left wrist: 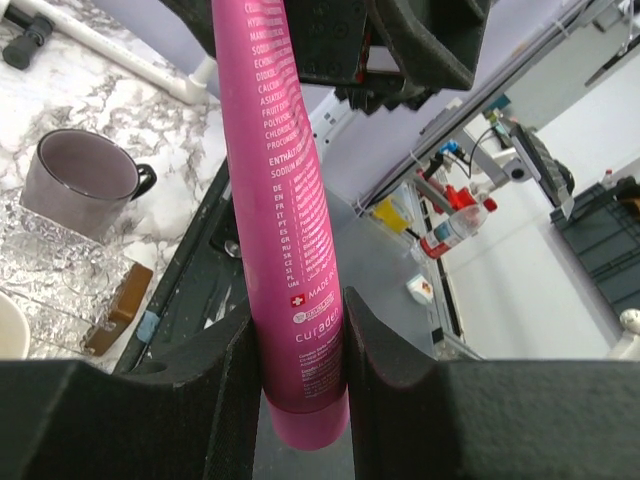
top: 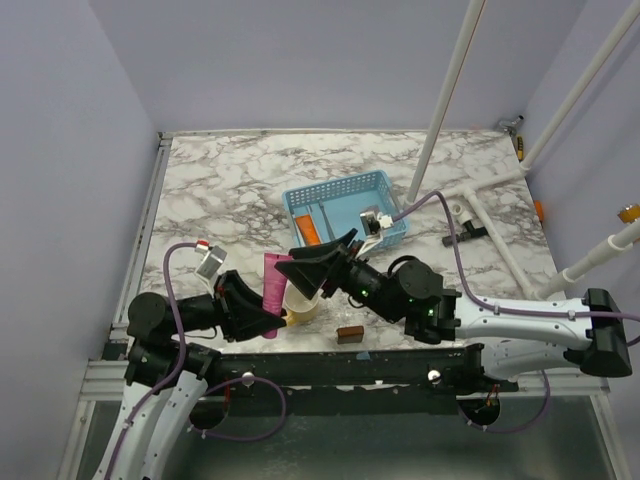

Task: Prepare toiletry sets of a toothbrush and toothpaste on the tray

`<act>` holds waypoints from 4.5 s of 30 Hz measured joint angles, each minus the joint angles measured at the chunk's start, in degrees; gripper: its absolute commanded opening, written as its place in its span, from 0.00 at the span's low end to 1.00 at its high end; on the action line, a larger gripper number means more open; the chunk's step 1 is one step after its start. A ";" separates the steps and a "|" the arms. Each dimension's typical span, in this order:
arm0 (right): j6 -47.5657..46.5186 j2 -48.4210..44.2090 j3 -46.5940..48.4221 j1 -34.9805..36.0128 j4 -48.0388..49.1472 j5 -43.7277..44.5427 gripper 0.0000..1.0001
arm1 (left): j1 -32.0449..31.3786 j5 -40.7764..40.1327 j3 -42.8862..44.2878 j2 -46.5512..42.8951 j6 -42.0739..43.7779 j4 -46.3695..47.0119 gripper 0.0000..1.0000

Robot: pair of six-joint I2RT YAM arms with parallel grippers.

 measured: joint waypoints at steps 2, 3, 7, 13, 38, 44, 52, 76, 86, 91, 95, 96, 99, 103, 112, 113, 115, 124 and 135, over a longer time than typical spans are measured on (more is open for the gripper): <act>-1.84 -1.49 0.94 0.00 -4.35 -1.29 0.62 | 0.00 1.31 1.09 0.28 1.60 -2.08 0.00; -2.71 -2.19 1.75 0.00 -6.60 -1.90 0.62 | 0.00 1.73 1.55 0.42 2.27 -3.02 0.00; -6.40 -4.81 6.16 -0.70 -16.41 -4.94 0.64 | 0.00 4.04 4.72 1.40 6.40 -8.55 0.00; -11.21 -5.75 16.85 -2.29 -31.41 -9.09 0.64 | -0.61 6.16 8.92 2.32 13.00 -16.72 0.00; -13.31 0.66 25.92 -3.54 -54.07 -31.54 0.51 | -10.32 6.05 12.66 5.66 23.58 -28.83 0.00; -11.98 0.94 25.38 -3.69 -52.83 -34.67 0.35 | -10.93 5.84 12.66 5.66 23.82 -28.94 0.00; -11.21 1.77 25.35 -3.82 -51.71 -36.41 0.04 | -12.07 5.84 12.66 5.64 23.98 -28.94 0.00; -12.39 0.33 24.15 -4.33 -56.78 -31.85 0.01 | -12.48 -5.09 16.13 9.25 27.58 -32.22 0.99; -12.33 -2.32 24.87 -4.33 -68.67 -10.40 0.00 | -12.48 -24.74 19.67 10.21 32.15 -35.39 0.99; -10.84 -0.98 24.98 -4.39 -73.48 2.80 0.01 | -12.48 -29.92 18.69 10.51 33.03 -35.19 0.99; -10.10 1.66 24.98 -4.68 -75.14 9.92 0.01 | -12.48 -32.76 16.46 10.23 33.20 -34.42 0.99; -9.94 2.32 24.96 -4.94 -75.19 11.26 0.01 | -12.48 -33.57 15.72 10.01 33.24 -34.16 0.99; -9.77 4.04 24.83 -5.77 -75.06 14.16 0.01 | -12.48 -35.04 13.97 9.33 33.38 -33.75 0.99; -9.79 5.79 23.78 -7.08 -73.94 16.65 0.01 | -12.48 -36.22 13.84 8.87 33.59 -33.20 0.99; -9.79 7.98 19.91 -10.54 -69.81 17.38 0.01 | -12.48 -37.68 13.84 7.43 33.97 -32.65 0.99; -9.79 8.15 19.61 -10.80 -69.33 17.40 0.01 | -12.48 -37.70 13.84 7.39 33.97 -32.65 0.99; -9.79 8.46 19.04 -11.08 -68.37 17.40 0.00 | -12.48 -37.79 13.81 7.37 33.99 -32.65 0.99; -9.79 9.22 16.94 -11.54 -65.59 17.40 0.01 | -12.48 -38.10 13.73 7.39 33.99 -32.63 0.99; -9.70 9.31 15.82 -11.63 -64.13 17.44 0.00 | -12.48 -38.23 13.73 7.61 33.99 -32.59 0.99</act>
